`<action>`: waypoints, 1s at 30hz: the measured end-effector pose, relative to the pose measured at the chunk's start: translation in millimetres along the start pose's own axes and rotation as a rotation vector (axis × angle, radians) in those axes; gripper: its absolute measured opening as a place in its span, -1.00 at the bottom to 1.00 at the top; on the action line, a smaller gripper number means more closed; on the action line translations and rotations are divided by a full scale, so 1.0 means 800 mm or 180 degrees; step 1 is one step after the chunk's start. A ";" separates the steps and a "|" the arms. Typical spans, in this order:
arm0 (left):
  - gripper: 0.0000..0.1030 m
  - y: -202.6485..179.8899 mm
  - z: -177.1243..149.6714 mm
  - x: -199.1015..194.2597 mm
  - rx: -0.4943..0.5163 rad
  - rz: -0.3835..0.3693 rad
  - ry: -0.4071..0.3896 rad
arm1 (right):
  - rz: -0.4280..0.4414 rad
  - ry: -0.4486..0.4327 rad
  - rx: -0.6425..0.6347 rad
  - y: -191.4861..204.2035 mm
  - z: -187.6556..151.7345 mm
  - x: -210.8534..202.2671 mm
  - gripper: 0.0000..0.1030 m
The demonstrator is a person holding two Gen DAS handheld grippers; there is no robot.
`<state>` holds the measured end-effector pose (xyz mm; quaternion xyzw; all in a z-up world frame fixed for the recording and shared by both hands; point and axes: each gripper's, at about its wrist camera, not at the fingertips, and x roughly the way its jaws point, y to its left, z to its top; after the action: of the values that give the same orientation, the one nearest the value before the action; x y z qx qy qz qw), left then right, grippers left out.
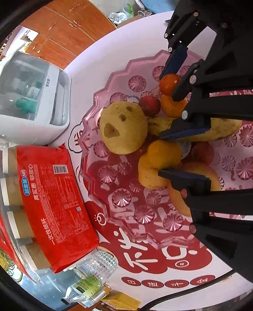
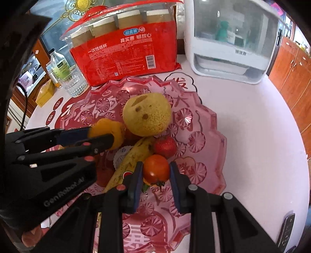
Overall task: Organize fruits
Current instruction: 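Open both tools to release the orange and tomato into the bowl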
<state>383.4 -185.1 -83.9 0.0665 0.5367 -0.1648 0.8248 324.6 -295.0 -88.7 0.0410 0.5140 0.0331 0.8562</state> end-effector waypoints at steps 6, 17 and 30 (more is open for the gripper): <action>-0.06 -0.004 -0.002 0.000 -0.0004 -0.0066 -0.0016 | 0.0019 -0.0089 -0.0038 0.002 -0.006 -0.002 -0.43; 0.95 -0.010 -0.011 -0.016 0.0076 0.0010 -0.0182 | 0.0057 -0.0220 0.0018 0.002 -0.010 -0.006 0.09; 0.99 0.005 -0.027 -0.028 -0.0024 0.0156 -0.0240 | 0.0050 -0.0202 -0.0019 0.011 -0.018 -0.003 0.28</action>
<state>357.4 -170.4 -72.6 0.0702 0.5040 -0.1449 0.8486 310.6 -285.7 -92.1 0.0436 0.4861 0.0401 0.8719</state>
